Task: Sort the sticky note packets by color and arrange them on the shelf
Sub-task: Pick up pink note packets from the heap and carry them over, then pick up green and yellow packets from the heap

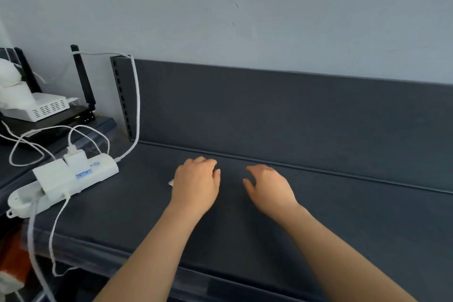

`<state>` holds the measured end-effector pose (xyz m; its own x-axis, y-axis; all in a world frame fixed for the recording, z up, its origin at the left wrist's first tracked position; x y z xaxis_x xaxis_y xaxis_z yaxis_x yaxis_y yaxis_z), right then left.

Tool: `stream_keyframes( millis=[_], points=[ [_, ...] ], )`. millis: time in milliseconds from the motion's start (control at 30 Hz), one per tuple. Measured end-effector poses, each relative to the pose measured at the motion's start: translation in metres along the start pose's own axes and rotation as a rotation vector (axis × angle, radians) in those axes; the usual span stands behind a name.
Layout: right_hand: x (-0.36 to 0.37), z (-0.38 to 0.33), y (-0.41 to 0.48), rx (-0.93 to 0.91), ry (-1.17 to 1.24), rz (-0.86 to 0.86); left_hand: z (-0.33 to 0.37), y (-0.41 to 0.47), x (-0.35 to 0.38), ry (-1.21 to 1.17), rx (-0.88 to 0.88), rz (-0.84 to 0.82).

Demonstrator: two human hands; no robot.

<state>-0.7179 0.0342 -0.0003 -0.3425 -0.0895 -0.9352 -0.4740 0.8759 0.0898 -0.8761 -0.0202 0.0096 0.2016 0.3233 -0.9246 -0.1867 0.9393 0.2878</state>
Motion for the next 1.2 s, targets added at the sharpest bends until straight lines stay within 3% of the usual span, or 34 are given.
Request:
stream_keyframes(
  millis=[467,1200],
  points=[
    [-0.060,0.129,-0.125,0.317,-0.069,0.143,0.164,-0.029,0.034,-0.065,0.326,-0.103],
    [-0.194,0.420,-0.399,0.665,-0.112,0.225,0.553,-0.130,0.109,-0.192,0.622,-0.234]
  ],
)
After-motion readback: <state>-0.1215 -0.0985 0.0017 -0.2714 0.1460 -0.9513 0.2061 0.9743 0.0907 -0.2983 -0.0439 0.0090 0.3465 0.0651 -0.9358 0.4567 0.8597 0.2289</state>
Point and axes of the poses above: each hand's wrist, its own y-axis towards the middle knuckle, its own x-axis out of the palm, z = x × y, the point moved 1 cm from there along y, towards the middle knuckle, and after that the axes turned 9 degrees about -z, right-handed, at the moved point
